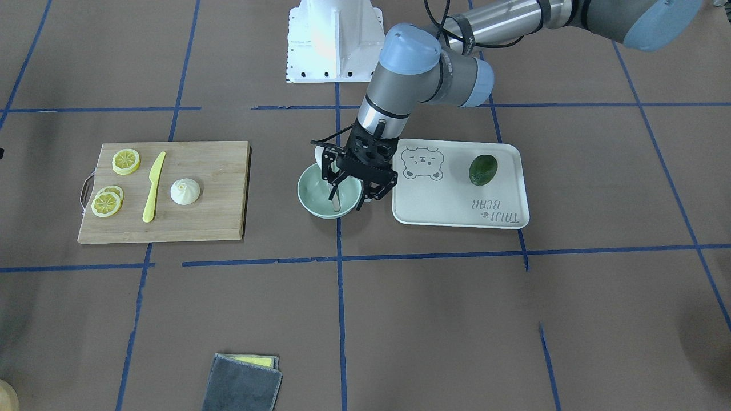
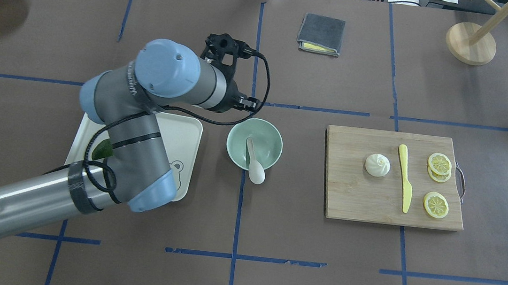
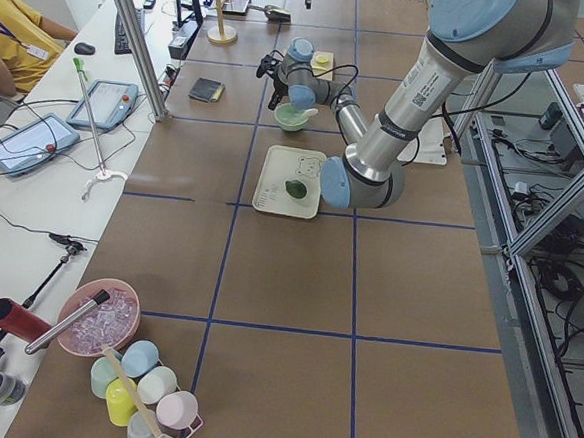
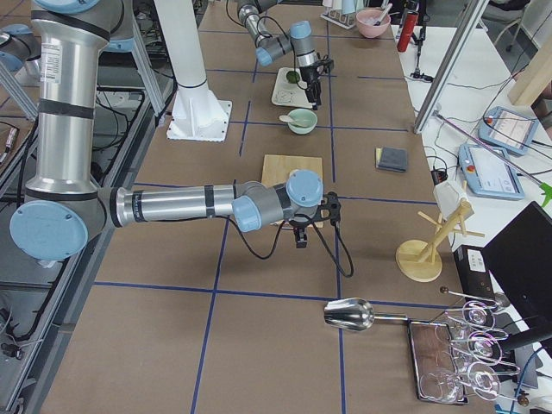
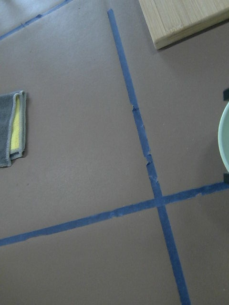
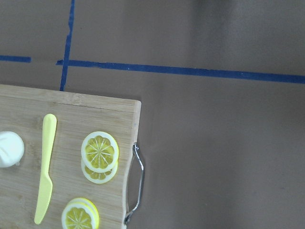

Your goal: Put spoon and bun in bowl

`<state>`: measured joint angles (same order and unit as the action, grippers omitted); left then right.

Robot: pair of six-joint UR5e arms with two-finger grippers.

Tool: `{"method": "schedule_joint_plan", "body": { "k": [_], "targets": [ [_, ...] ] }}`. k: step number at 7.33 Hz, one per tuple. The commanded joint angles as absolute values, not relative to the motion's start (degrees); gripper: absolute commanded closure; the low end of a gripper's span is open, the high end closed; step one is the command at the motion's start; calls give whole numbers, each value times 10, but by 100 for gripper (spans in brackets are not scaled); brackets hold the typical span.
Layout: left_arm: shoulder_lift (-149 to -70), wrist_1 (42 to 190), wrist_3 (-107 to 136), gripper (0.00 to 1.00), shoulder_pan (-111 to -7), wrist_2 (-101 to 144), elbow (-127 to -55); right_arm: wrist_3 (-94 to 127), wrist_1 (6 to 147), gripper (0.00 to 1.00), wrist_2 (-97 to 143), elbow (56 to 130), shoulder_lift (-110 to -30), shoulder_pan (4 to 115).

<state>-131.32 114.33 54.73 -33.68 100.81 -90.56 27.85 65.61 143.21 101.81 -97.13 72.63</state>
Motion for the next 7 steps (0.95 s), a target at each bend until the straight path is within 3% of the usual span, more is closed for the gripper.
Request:
{"method": "schedule_joint_plan", "body": {
  "k": [1, 4, 7],
  "targets": [
    [-1237, 1100, 469, 38, -373, 1022, -1000, 524, 515, 0, 1322, 1029, -954, 585],
    [-1194, 1102, 467, 37, -382, 1028, -1043, 694, 523, 0, 1182, 1057, -889, 429],
    [-1193, 1102, 467, 34, -382, 1027, -1043, 711, 666, 4, 1131, 1058, -804, 396]
  ]
}}
